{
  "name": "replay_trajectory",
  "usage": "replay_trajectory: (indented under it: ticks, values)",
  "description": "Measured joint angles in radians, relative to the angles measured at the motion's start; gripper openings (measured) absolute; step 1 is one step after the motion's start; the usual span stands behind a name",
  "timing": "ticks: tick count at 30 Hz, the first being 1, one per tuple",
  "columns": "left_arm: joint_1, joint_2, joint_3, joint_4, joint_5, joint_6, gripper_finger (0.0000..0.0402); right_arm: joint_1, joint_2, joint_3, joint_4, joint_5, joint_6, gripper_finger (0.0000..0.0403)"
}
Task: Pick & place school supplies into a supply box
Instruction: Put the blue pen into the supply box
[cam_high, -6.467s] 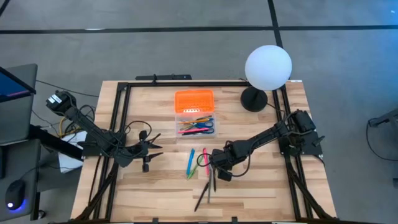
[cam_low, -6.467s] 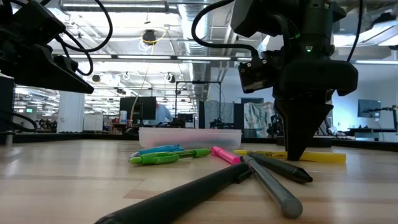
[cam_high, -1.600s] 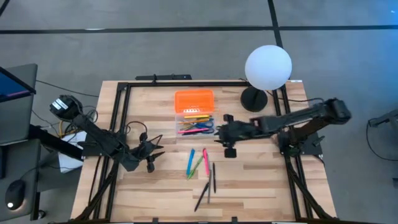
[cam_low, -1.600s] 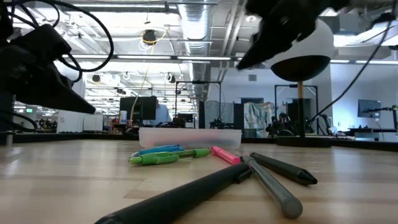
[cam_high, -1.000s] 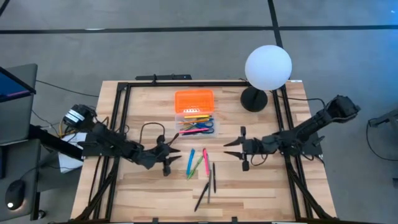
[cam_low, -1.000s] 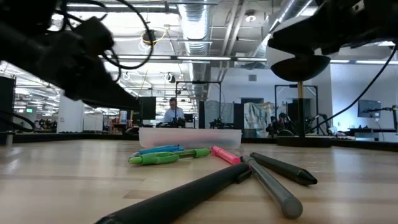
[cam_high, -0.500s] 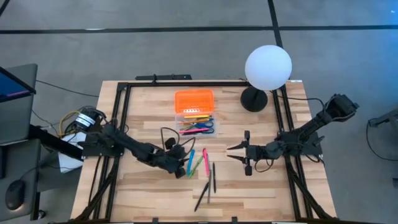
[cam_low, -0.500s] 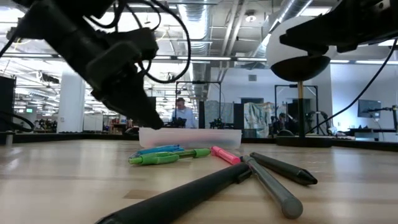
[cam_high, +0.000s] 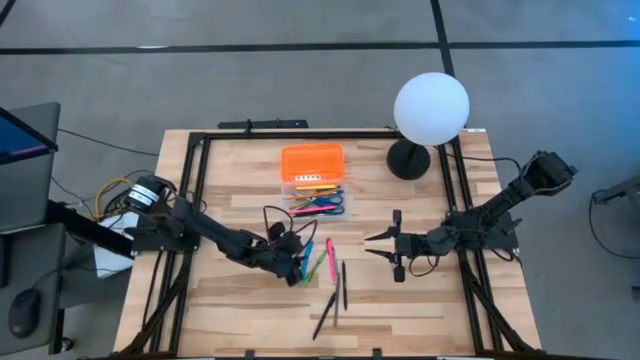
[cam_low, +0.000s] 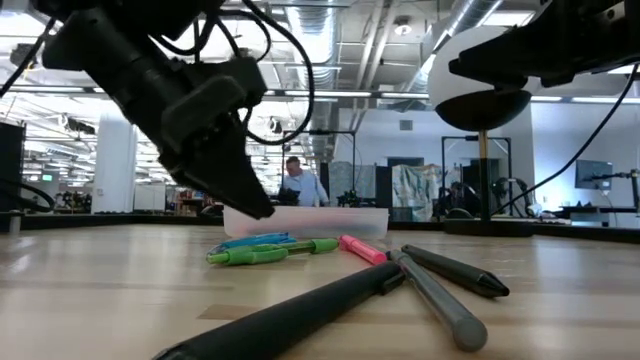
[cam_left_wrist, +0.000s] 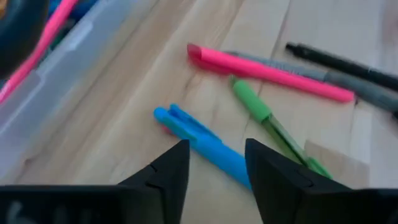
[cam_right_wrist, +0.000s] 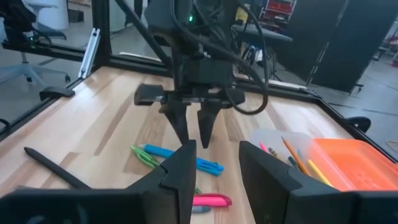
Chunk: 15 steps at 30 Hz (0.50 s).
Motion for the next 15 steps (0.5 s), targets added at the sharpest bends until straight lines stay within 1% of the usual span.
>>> replay_trajectory:
  ticks: [4,7,15]
  values:
    - [0.001,0.023,0.0,0.013,0.015,-0.011,0.0181,0.0,0.0,0.0,-0.002,0.0,0.001,0.0116]
    - [0.005,0.023,0.0,0.014,0.009,-0.029,0.0193,0.0,0.0,0.0,-0.004,-0.001,0.003,0.0116]
    - [0.005,0.041,-0.001,0.028,0.007,-0.082,0.0199,0.0,0.0,0.0,-0.004,-0.003,0.007,0.0116]
